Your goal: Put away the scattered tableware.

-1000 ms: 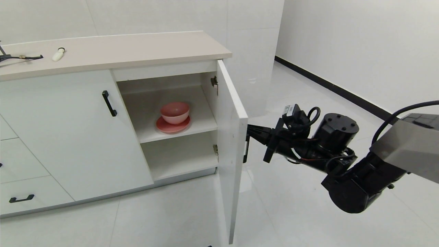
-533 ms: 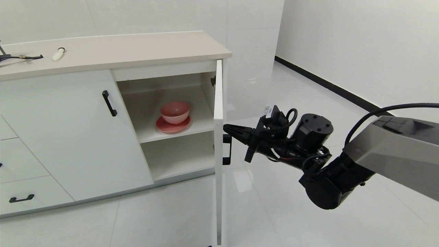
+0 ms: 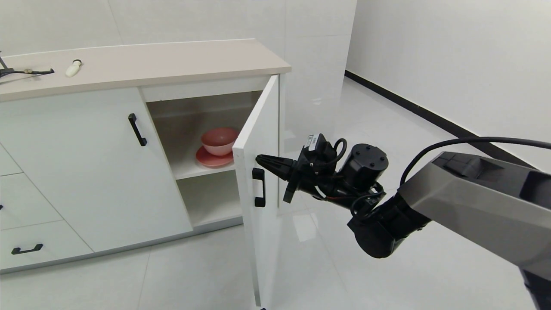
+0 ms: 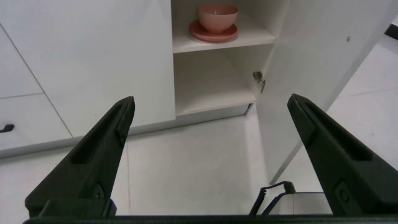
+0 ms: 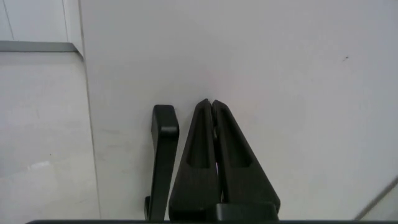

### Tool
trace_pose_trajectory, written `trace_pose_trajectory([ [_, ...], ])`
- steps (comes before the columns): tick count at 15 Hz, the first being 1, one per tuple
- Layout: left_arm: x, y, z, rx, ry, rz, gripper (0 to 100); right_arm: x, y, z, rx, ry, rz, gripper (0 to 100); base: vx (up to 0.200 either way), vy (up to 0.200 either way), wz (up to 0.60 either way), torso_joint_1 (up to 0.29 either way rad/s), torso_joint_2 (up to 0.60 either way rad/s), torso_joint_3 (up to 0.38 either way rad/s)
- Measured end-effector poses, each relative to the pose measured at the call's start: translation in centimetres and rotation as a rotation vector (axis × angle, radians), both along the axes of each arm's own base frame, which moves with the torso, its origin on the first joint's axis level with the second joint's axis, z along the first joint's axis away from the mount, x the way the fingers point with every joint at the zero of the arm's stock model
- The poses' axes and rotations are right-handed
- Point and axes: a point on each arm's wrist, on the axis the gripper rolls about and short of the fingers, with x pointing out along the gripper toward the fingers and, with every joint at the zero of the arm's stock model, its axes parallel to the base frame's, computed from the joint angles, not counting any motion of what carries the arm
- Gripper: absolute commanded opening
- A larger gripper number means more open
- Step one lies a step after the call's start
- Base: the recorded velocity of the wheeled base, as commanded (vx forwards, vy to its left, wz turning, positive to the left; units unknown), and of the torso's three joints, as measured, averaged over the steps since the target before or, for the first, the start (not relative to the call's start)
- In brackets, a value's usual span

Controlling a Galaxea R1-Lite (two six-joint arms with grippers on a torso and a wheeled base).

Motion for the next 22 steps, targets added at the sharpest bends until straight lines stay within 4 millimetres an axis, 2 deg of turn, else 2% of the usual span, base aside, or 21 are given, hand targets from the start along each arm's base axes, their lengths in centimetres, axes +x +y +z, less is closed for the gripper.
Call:
trace_pose_trajectory([
  [3, 0.0, 0.0, 0.0, -0.002, 0.0, 0.0, 100, 0.6, 1.4, -0.8, 0.012, -0.01, 0.018, 0, 0.0, 0.0, 0.0, 0.0, 0.0, 0.0],
  [7, 0.0, 0.0, 0.0, -0.002, 0.0, 0.0, 100, 1.7, 3.6, -0.8, 0.061, -0.067, 0.04, 0, 0.0, 0.0, 0.0, 0.0, 0.0, 0.0],
  [11, 0.0, 0.0, 0.0, -0.003, 0.0, 0.0, 100, 2.4, 5.6, -2.1, 0.087, -0.093, 0.061, 0, 0.0, 0.0, 0.0, 0.0, 0.0, 0.0],
  [17, 0.0, 0.0, 0.0, -0.006, 0.0, 0.002, 100, 3.4, 5.9, -0.5, 0.202, -0.108, -0.002, 0, 0.0, 0.0, 0.0, 0.0, 0.0, 0.0],
  [22, 0.0, 0.0, 0.0, -0.006, 0.0, 0.002, 100, 2.7, 6.7, -0.7, 0.203, -0.106, 0.019, 0, 0.0, 0.0, 0.0, 0.0, 0.0, 0.0],
])
